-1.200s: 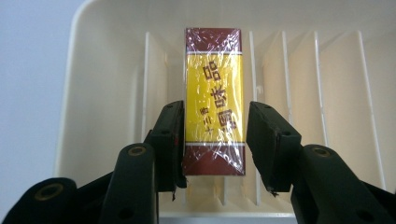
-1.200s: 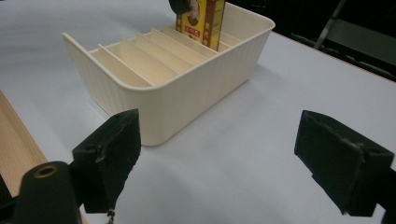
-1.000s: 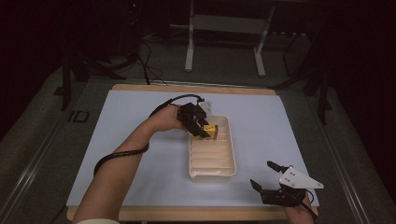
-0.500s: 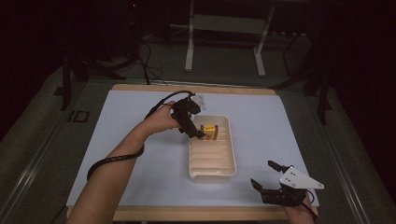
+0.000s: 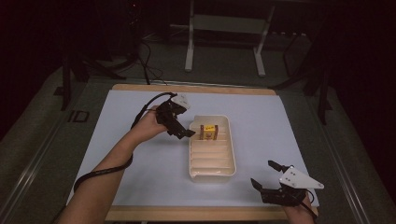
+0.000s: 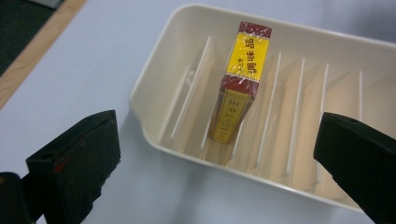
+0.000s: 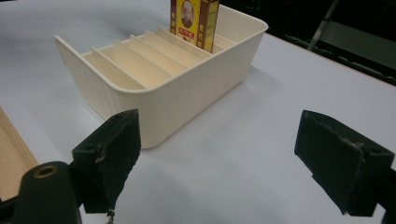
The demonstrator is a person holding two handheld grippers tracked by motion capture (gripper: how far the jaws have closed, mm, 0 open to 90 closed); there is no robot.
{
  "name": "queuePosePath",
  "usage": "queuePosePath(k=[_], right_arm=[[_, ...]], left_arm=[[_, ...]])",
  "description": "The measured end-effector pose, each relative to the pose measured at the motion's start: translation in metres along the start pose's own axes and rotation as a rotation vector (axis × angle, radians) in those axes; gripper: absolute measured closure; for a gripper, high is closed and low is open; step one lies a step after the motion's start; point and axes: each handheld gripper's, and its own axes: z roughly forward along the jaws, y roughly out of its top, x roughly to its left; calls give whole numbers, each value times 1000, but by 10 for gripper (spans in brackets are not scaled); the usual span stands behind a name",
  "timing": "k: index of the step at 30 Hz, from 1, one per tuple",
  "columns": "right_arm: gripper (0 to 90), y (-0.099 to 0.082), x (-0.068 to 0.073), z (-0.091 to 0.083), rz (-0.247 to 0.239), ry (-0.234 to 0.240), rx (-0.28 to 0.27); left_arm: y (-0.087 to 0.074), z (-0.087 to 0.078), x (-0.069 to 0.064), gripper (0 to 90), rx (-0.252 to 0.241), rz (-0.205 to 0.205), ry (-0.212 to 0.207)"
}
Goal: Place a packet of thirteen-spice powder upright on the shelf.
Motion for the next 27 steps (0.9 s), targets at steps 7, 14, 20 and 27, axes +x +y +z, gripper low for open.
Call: queuePosePath(k=[7, 14, 20, 27], right_arm=[[145, 0, 0, 0, 4, -6, 0], [145, 0, 1, 1, -3, -8, -2], [144, 0, 1, 1, -1, -12, -3], [145, 1, 2, 1, -12, -17, -2]], left_arm=[[-18, -14, -5, 7, -23, -78, -19], [-38, -24, -14, 7, -34, -116, 7], [-52, -28, -24, 7, -2, -110, 26], [-70, -39, -31, 7, -29, -150, 47]])
